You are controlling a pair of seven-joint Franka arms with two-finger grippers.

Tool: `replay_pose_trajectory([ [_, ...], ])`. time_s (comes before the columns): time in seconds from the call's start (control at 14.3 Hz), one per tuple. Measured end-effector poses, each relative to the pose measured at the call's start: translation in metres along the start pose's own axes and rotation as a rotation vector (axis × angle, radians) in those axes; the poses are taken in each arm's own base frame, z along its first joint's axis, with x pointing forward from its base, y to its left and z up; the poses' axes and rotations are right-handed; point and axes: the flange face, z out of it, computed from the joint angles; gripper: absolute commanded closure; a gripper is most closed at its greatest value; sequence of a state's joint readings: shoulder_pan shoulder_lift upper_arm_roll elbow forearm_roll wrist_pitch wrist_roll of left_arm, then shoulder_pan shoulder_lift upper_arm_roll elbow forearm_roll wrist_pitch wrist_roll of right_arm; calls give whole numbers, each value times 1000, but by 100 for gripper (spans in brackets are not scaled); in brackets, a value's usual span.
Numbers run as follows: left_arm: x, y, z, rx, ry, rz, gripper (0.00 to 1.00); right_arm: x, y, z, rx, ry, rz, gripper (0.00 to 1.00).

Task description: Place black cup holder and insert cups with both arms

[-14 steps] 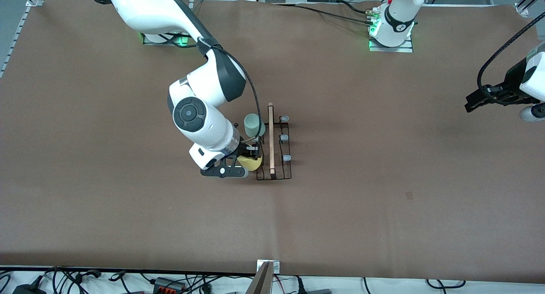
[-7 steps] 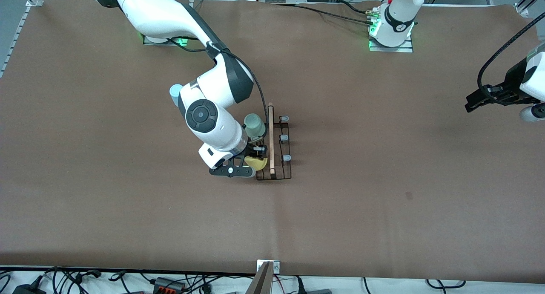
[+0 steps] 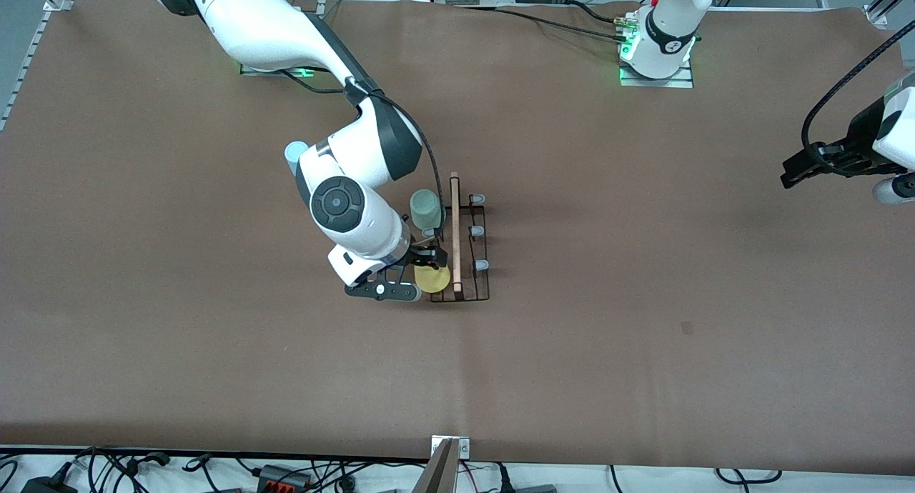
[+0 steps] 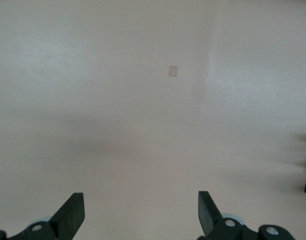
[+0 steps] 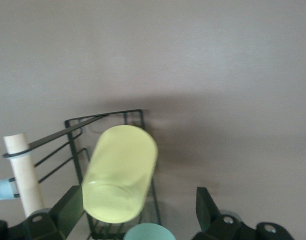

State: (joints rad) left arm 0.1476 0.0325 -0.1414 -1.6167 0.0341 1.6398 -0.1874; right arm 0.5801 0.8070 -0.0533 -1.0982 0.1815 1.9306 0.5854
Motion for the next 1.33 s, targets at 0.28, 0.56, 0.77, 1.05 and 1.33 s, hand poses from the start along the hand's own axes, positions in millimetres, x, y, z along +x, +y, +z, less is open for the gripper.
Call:
replay_pose_trajectory([
  [0.28,0,0,0,0,0,0,0,13,43,-71,-109,35,2,0],
  [0.56,0,0,0,0,0,0,0,45,133,-130,-145,22,-26,0],
  [0.77,0,0,0,0,0,0,0,59,190,-163,-144,20,9,0],
  [1.05,0,0,0,0,0,0,0,69,272,-215,-117,58,89,0],
  [1.33,0,0,0,0,0,0,0,49,369,-266,-70,71,60,0],
])
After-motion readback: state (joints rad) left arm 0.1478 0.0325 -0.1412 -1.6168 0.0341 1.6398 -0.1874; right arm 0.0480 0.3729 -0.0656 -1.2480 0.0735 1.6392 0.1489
